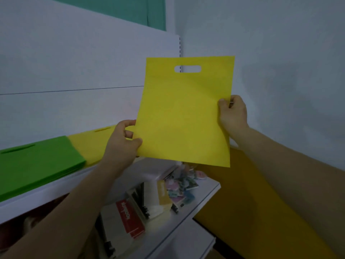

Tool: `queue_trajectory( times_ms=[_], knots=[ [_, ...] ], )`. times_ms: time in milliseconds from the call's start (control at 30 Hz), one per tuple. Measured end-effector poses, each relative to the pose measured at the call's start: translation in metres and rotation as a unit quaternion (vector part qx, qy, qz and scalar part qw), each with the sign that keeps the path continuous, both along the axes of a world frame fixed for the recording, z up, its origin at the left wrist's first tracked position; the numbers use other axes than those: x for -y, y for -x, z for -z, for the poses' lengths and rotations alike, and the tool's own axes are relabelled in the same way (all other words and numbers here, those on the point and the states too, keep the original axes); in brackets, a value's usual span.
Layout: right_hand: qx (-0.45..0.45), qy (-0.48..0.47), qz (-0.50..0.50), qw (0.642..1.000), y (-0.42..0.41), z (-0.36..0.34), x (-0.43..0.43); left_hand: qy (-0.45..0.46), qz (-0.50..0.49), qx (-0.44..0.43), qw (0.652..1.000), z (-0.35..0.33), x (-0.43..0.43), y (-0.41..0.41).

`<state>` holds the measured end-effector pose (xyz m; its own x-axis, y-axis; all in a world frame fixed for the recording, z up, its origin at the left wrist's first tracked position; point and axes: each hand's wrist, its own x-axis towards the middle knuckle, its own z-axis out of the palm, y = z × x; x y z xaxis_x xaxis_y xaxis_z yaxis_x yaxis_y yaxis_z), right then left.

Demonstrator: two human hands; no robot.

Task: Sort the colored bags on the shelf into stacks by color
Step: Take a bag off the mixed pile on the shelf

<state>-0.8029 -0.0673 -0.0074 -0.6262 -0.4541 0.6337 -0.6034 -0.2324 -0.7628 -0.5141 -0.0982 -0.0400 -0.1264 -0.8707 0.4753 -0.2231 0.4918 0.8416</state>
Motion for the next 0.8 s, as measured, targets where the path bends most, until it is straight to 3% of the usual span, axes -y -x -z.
queue_trajectory(
  times_ms=[367, 567, 800],
  knots=[
    [-0.008, 0.007, -0.058, 0.998, 0.02, -0.02, 0.126, -0.021, -0.019, -0.017, 0.999, -0.021, 0.098, 0.021],
    [-0.004, 0.002, -0.166, 0.986, -0.006, -0.021, 0.215, -0.022, -0.129, 0.0, 0.991, -0.027, 0.125, 0.0],
    [-0.02, -0.029, -0.315, 0.948, -0.055, -0.026, 0.294, -0.015, -0.286, -0.01, 0.958, -0.025, 0.126, -0.018]
  ],
)
